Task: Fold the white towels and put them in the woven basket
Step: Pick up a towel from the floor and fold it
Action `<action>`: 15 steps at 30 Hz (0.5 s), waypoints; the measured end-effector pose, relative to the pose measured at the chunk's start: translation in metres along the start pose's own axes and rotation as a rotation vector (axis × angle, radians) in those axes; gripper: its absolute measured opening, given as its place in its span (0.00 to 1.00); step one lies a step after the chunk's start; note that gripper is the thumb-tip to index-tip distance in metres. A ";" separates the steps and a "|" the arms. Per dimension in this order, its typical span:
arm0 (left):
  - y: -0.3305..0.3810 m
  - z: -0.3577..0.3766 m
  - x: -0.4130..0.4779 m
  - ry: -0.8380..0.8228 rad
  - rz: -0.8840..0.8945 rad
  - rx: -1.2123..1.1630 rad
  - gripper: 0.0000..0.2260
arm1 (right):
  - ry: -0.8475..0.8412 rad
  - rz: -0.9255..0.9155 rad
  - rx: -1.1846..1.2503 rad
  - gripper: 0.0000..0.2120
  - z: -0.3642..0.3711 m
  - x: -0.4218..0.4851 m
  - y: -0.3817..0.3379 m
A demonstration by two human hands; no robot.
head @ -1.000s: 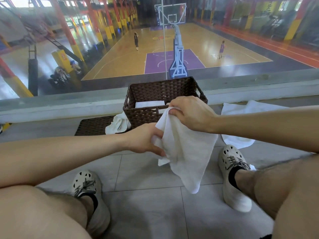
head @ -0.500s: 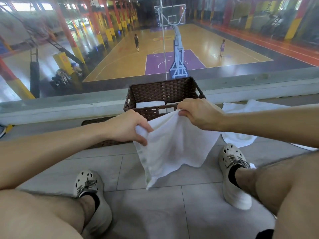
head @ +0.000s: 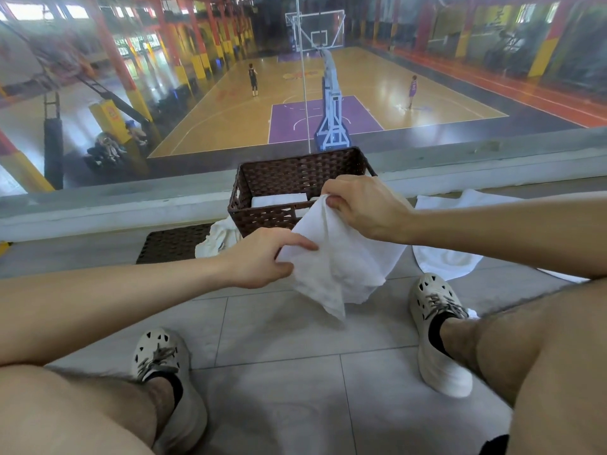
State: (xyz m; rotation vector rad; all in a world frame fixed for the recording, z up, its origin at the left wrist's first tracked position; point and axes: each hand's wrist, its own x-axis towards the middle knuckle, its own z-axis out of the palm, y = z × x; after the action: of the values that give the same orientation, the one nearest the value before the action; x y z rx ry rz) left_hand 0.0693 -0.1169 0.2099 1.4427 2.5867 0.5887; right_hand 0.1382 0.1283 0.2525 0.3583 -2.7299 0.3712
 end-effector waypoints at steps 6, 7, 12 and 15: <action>0.006 0.008 0.009 0.013 -0.120 -0.136 0.28 | 0.041 -0.030 0.011 0.09 0.000 0.005 -0.007; 0.006 0.010 0.010 0.002 -0.115 -0.182 0.27 | 0.040 -0.036 0.011 0.10 0.000 0.006 -0.008; 0.009 0.016 0.010 -0.090 -0.030 -0.336 0.28 | 0.040 -0.067 0.001 0.10 0.001 0.004 -0.011; 0.012 0.015 0.010 -0.157 -0.013 -0.344 0.39 | 0.032 -0.104 -0.016 0.10 -0.001 0.002 -0.012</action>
State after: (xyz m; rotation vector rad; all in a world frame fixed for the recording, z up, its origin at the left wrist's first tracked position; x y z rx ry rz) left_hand 0.0781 -0.0989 0.2021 1.3008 2.2389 0.8332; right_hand 0.1408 0.1170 0.2570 0.4830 -2.6687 0.3237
